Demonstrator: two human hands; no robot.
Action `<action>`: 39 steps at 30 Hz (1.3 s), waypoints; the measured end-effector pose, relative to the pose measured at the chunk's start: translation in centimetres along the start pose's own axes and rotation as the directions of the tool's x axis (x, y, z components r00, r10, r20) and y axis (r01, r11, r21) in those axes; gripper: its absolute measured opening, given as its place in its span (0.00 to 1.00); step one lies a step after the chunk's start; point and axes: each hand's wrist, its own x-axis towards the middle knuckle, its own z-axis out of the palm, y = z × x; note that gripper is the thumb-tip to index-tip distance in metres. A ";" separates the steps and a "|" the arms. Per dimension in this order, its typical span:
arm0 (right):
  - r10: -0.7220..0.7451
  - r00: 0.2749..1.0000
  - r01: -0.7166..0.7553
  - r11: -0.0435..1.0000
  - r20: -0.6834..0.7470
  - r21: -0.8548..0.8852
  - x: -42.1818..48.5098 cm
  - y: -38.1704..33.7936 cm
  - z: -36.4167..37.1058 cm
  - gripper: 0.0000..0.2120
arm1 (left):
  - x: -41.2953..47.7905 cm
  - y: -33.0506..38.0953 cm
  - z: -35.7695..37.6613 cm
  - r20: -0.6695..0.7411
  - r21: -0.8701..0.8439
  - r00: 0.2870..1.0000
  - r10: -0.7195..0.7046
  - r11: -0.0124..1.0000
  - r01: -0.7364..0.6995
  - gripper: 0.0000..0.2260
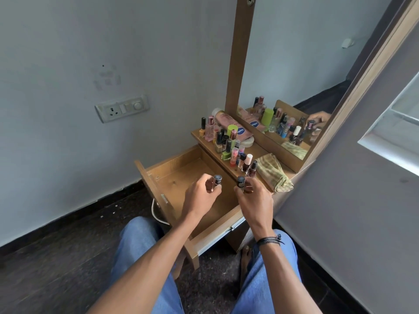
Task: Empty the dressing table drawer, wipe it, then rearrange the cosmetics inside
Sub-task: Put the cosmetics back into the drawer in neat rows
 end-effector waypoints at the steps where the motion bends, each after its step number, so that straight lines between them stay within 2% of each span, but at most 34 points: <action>1: -0.012 1.000 0.012 1.000 0.019 0.000 -0.1 -0.2 0.5 0.14 | 0.0 -0.5 -0.5 -0.005 0.023 1.000 -0.017 1.000 0.017 0.07; 9: -0.027 0.976 0.026 1.000 0.216 0.006 -0.2 -2.4 4.5 0.14 | 1.7 -3.9 -3.4 -0.039 0.173 0.994 -0.100 0.979 0.105 0.08; 14: -0.010 0.940 0.017 1.000 0.342 -0.016 1.0 -2.8 7.2 0.14 | 3.8 -5.2 -4.3 -0.052 0.267 0.988 -0.142 0.952 0.151 0.13; 21: 0.058 0.921 -0.055 0.998 0.385 -0.019 2.2 -2.0 10.0 0.13 | 5.9 -6.5 -4.1 -0.022 0.363 0.978 -0.207 0.910 0.201 0.18; 33: 0.111 0.889 -0.107 0.994 0.445 -0.035 2.4 -0.5 11.4 0.15 | 5.9 -7.8 -4.1 -0.078 0.280 0.973 -0.218 0.932 0.231 0.13; 39: 0.091 0.899 -0.096 0.995 0.429 -0.010 2.1 -0.8 11.3 0.13 | 7.0 -7.9 -4.0 0.007 0.258 0.967 -0.255 0.935 0.244 0.13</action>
